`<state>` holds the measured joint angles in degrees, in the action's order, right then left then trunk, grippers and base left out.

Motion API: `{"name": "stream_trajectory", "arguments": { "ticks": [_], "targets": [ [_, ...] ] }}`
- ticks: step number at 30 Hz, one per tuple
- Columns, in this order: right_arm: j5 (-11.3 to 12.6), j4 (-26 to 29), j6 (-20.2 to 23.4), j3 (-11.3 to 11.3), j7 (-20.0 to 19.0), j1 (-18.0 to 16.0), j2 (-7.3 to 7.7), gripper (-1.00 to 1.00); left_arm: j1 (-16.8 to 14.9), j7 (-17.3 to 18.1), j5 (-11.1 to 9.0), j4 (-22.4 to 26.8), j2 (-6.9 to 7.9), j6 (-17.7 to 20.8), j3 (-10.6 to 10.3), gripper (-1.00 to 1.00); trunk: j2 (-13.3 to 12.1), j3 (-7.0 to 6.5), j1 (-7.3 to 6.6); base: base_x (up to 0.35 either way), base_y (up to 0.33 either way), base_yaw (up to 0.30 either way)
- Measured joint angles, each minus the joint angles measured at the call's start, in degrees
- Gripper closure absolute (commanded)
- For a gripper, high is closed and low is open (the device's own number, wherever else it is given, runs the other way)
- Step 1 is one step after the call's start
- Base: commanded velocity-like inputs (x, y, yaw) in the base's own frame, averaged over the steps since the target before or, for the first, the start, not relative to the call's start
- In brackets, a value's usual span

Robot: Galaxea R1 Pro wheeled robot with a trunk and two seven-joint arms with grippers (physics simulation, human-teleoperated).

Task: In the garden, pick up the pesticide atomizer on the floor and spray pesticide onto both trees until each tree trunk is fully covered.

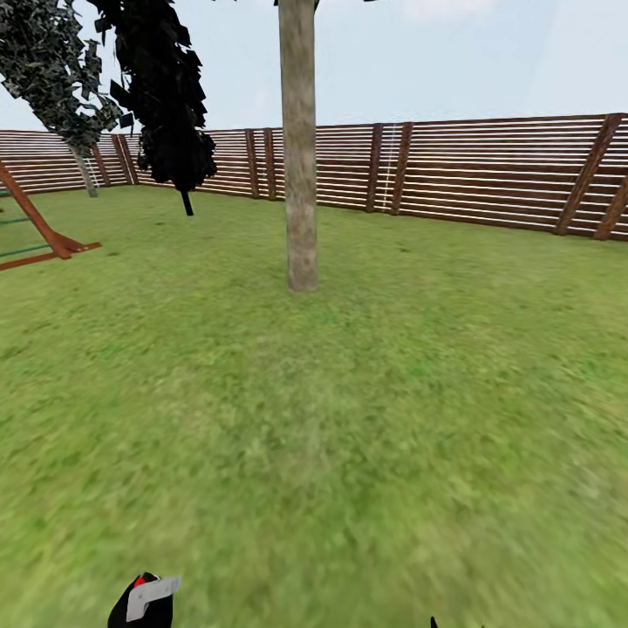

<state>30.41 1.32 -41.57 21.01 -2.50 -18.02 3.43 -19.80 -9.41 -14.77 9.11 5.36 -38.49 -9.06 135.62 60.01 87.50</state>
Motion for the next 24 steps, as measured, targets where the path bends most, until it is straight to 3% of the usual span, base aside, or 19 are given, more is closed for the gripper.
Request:
{"name": "stream_trajectory", "arguments": {
  "ticks": [24],
  "targets": [
    [0.0, 0.0, 0.0, 0.0, 0.0, 0.0, 0.02, -1.0, 0.0, 0.0, 0.0, -0.1, 0.0, 0.0, 0.0, 1.0, 0.0, 0.0, 0.0, 0.34, 0.0, 0.0]
  ]
}}
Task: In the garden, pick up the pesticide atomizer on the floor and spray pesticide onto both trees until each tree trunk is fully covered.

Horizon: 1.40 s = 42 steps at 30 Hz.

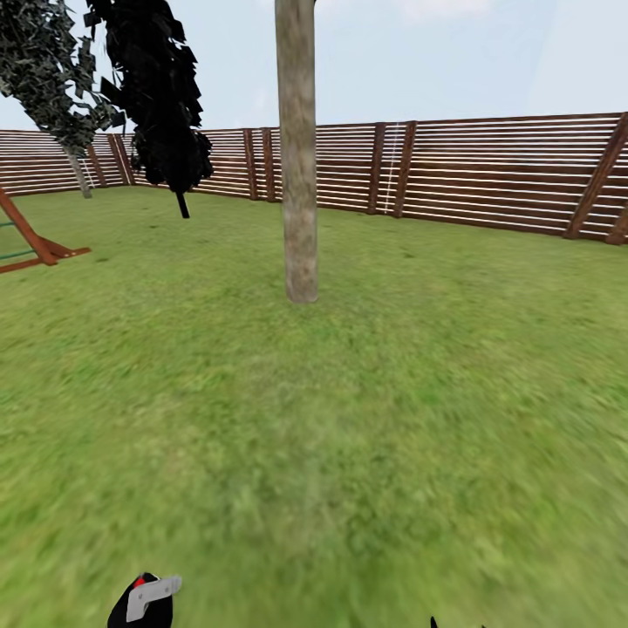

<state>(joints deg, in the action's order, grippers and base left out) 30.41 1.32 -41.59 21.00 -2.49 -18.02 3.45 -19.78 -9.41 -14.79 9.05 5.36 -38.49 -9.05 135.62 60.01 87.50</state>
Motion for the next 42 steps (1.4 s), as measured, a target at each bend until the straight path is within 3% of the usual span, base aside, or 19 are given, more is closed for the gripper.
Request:
{"name": "stream_trajectory", "arguments": {
  "ticks": [42],
  "targets": [
    [0.0, 0.0, 0.0, 0.0, 0.0, 0.0, -0.02, -1.0, 0.0, 0.0, 0.0, 0.1, 0.0, 0.0, 0.0, 1.0, 0.0, 0.0, 0.0, 0.34, 0.0, 0.0]
  ]
}}
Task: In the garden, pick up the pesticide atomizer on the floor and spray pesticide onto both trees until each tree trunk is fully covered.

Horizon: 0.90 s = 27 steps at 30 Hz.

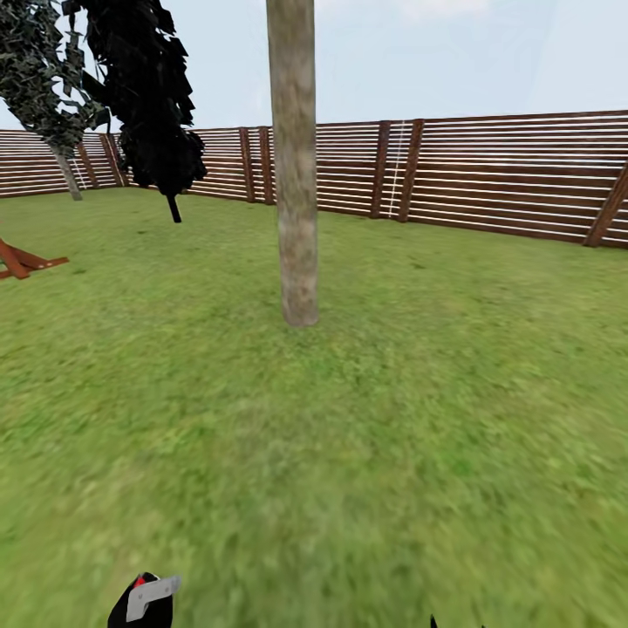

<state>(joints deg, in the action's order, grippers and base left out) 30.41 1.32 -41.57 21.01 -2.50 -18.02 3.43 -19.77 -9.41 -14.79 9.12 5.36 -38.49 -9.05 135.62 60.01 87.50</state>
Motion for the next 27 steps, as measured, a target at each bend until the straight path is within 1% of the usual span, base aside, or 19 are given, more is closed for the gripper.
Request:
{"name": "stream_trajectory", "arguments": {
  "ticks": [27],
  "targets": [
    [0.0, 0.0, 0.0, 0.0, 0.0, 0.0, 0.02, -1.0, 0.0, 0.0, 0.0, 0.0, 0.0, 0.0, 0.0, 1.0, 0.0, 0.0, 0.0, 0.34, 0.0, 0.0]
  ]
}}
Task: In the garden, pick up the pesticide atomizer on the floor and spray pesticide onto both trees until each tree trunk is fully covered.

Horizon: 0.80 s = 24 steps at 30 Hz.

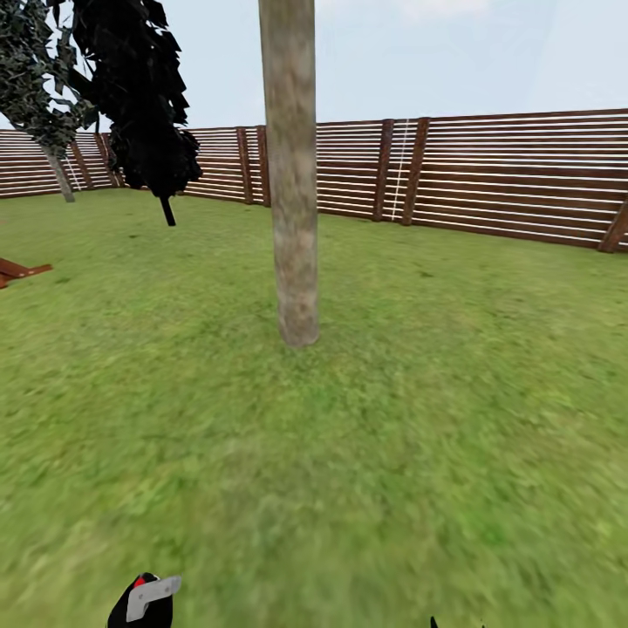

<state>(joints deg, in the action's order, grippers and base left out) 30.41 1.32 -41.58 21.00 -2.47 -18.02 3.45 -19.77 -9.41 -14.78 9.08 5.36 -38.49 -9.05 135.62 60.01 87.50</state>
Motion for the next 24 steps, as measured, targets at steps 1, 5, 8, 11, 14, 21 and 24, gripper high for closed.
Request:
{"name": "stream_trajectory", "arguments": {
  "ticks": [1, 5, 8, 11, 14, 21, 24],
  "targets": [
    [0.0, 0.0, 0.0, 0.0, 0.0, 0.0, -0.01, -1.0, 0.0, 0.0, 0.0, 0.0, 0.0, 0.0, 0.0, 1.0, 0.0, 0.0, 0.0, 0.34, 0.0, 0.0],
    [0.0, 0.0, 0.0, 0.0, 0.0, 0.0, -0.02, -1.0, 0.0, 0.0, 0.0, 0.0, 0.0, 0.0, 0.0, 1.0, 0.0, 0.0, 0.0, 0.34, 0.0, 0.0],
    [0.0, 0.0, 0.0, 0.0, 0.0, 0.0, -0.02, -1.0, 0.0, 0.0, 0.0, 0.0, -0.05, 0.0, -0.1, 1.0, 0.0, 0.0, 0.0, 0.34, 0.0, 0.0],
    [0.0, 0.0, 0.0, 0.0, 0.0, 0.0, -0.02, -1.0, 0.0, 0.1, 0.0, 0.0, -0.08, 0.0, -0.1, 1.0, 0.0, 0.0, 0.0, 0.34, 0.0, 0.0],
    [0.0, 0.0, 0.0, 0.0, 0.0, 0.0, 0.0, -1.0, 0.0, 0.1, 0.0, 0.0, -0.09, 0.0, -0.1, 1.0, 0.0, 0.0, 0.0, 0.34, 0.0, 0.0],
    [0.0, 0.0, 0.0, 0.0, 0.0, 0.0, -0.02, -1.0, 0.0, 0.1, -0.1, 0.1, 0.56, 0.0, -0.1, 1.0, 0.0, 0.0, 0.0, 0.34, 0.0, 0.0],
    [0.2, 0.1, -0.1, -0.1, 0.1, 0.0, 0.28, -1.0, 0.0, 0.1, -0.1, 0.1, 0.61, 0.0, -0.2, 1.0, 0.0, 0.0, 0.0, 0.34, 0.0, 0.0]
  ]
}}
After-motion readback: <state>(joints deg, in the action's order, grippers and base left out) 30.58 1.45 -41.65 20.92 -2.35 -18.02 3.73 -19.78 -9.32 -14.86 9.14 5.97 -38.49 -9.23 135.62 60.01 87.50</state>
